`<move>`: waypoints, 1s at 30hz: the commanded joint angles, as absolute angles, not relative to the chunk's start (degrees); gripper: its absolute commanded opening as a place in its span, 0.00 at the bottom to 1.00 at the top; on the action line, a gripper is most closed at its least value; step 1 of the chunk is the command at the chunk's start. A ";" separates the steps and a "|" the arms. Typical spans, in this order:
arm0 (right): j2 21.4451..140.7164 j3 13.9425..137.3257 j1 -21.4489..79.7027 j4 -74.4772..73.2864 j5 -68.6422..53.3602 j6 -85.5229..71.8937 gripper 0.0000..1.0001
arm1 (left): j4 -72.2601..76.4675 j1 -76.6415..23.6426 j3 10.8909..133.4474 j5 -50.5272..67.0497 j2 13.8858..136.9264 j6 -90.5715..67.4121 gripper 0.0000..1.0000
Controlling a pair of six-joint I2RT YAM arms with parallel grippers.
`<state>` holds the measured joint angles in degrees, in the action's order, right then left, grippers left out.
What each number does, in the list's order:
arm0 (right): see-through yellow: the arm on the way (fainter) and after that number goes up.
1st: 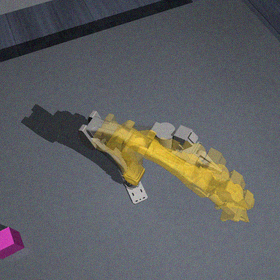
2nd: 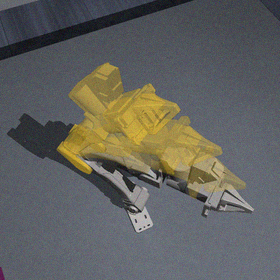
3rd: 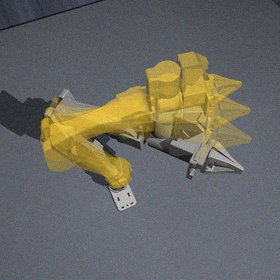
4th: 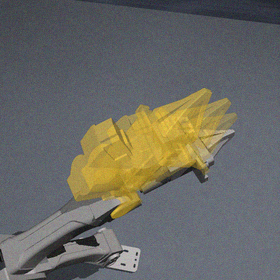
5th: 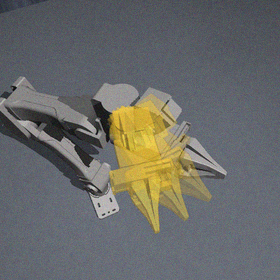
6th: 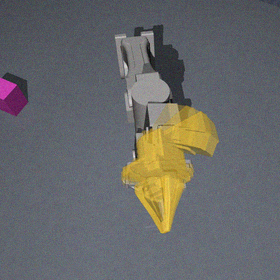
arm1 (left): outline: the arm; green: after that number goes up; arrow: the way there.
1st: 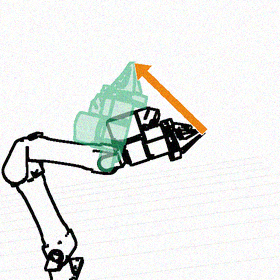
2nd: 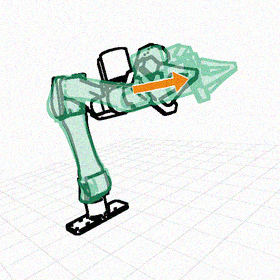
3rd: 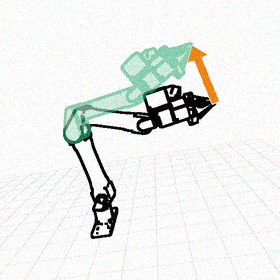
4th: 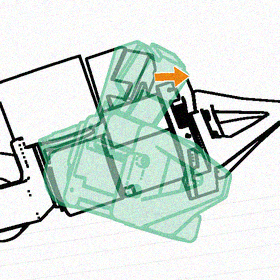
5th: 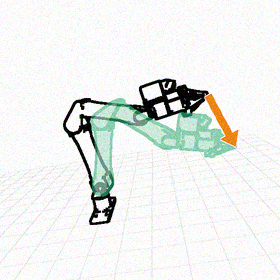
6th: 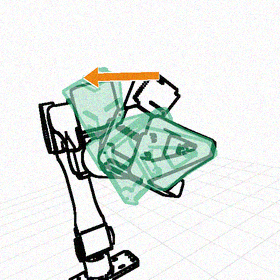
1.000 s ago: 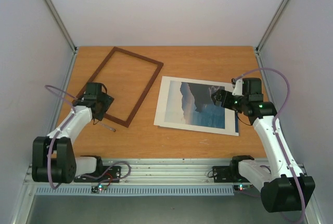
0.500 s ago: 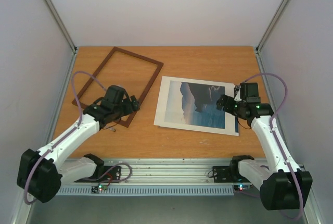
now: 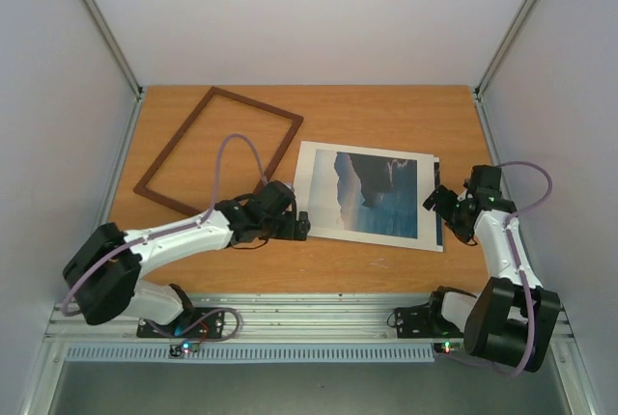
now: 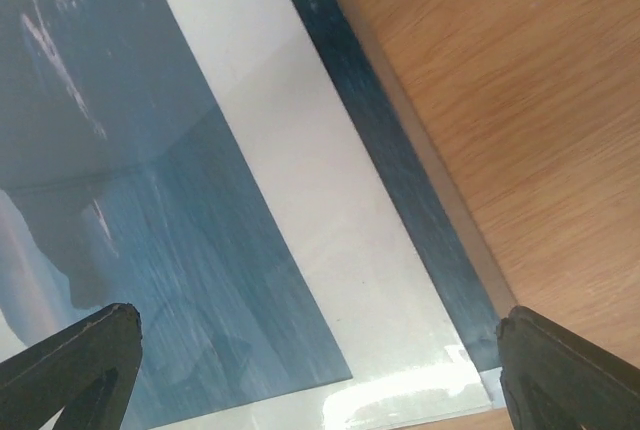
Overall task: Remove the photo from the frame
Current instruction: Remove the photo frame item from the photo frame.
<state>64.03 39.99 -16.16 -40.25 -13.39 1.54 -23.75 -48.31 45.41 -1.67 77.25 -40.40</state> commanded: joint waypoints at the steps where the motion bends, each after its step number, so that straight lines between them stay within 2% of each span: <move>1: 64.51 39.02 -16.44 -37.05 -17.09 1.40 0.97 | -16.44 -49.22 46.47 -0.18 81.00 -41.43 0.98; 17: 70.66 36.91 -15.93 -35.52 -16.23 2.24 0.96 | -14.67 -46.34 46.49 1.41 85.21 -43.81 0.99; 30: 72.95 37.69 -10.77 -38.86 -19.94 0.88 0.97 | -16.35 -46.26 48.96 0.21 87.91 -40.69 0.98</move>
<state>74.19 36.67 -12.82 -36.93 -17.76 1.52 -16.95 -46.50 47.09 1.08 87.18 -42.70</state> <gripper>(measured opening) 0.973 0.984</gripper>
